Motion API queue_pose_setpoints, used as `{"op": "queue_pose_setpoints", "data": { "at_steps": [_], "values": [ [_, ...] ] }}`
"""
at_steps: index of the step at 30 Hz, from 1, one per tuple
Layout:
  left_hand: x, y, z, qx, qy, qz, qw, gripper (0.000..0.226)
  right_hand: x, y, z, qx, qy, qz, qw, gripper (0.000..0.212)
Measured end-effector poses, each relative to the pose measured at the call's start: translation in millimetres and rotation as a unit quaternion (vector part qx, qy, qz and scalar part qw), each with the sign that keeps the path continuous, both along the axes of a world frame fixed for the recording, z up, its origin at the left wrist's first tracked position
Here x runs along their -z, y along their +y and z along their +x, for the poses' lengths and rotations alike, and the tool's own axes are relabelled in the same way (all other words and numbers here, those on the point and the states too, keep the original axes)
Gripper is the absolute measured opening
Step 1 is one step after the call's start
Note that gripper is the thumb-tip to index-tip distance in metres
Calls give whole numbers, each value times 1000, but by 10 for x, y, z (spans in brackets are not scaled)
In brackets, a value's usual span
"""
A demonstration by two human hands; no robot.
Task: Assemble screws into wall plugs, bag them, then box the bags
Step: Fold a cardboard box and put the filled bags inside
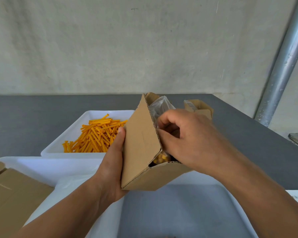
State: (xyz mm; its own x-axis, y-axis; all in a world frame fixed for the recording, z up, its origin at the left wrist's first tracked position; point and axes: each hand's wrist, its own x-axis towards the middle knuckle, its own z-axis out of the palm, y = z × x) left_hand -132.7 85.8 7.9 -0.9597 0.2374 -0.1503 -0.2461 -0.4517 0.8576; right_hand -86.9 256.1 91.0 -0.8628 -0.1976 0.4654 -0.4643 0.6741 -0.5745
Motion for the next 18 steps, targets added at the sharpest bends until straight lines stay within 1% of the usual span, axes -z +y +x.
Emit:
{"op": "queue_pose_setpoints", "data": {
  "at_steps": [3,9,12,15,16,17,18],
  "values": [
    [13,-11,-11,3,0,2,1000,68,-20,0,22,-21,-2,13,1000,21],
    [25,-26,-24,15,-5,19,1000,67,-30,-14,39,-53,5,45,998,29],
    [25,-31,-33,20,-4,32,999,68,-14,-15,34,-53,23,10,998,24],
    [30,-42,-43,20,-4,39,999,68,-3,-20,41,-59,56,-47,996,10],
    [30,-45,-46,20,-4,41,999,69,-6,-19,43,-65,65,-45,995,6],
    [29,-48,-46,19,-4,42,999,69,-11,-23,50,-74,73,-27,994,7],
    [29,-50,-47,18,-3,44,999,70,-17,-30,59,-83,83,-3,993,13]
  ]
}}
